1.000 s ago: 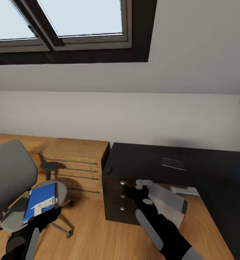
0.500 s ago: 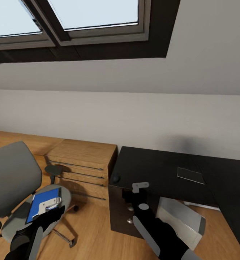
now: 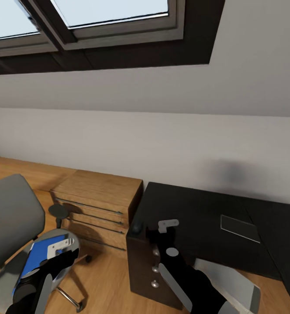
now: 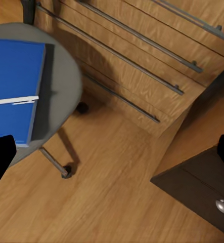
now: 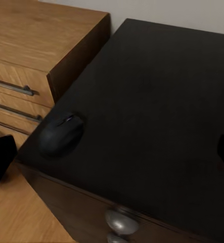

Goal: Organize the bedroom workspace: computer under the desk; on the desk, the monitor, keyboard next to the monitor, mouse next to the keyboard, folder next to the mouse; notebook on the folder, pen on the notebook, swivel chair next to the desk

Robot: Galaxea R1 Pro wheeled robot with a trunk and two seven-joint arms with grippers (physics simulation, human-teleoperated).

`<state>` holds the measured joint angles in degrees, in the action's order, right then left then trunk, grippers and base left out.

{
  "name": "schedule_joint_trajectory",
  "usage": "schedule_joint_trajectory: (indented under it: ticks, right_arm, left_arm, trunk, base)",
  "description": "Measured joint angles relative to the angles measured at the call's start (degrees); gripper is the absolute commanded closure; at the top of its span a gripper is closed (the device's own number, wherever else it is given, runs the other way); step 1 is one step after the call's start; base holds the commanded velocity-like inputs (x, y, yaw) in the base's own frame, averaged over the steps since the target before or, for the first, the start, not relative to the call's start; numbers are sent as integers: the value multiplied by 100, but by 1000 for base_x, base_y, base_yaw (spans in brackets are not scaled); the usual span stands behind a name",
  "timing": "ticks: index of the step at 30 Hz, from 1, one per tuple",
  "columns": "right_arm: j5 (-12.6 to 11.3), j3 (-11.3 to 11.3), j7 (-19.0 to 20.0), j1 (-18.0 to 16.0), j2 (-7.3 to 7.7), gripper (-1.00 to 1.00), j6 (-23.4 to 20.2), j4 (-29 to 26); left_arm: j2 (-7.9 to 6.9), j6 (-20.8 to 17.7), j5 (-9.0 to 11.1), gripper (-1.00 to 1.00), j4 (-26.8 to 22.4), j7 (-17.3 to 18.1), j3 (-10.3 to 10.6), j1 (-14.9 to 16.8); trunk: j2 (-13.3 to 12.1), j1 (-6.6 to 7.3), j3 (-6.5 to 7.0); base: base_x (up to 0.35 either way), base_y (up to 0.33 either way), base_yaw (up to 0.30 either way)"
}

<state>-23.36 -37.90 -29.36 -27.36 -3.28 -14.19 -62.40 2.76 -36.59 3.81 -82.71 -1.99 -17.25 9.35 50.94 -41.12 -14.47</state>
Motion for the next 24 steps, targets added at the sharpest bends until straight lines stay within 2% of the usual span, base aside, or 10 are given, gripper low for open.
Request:
schedule_joint_trajectory:
  ticks: [6, 24]
  right_arm:
    - [-5, -23, 1, 0, 0, -100, 1, 0]
    - [-5, -99, 16, 0, -7, -100, 8, 118]
  left_arm:
    - [6, -1, 0, -100, -1, 0, 0, 0]
    - [1, -1, 8, -100, -1, 8, -8, 0]
  trunk:
    - [-1, -1, -22]
    - [-1, -3, -120]
  base:
    - [180, -178, 246]
    - [6, -6, 226]
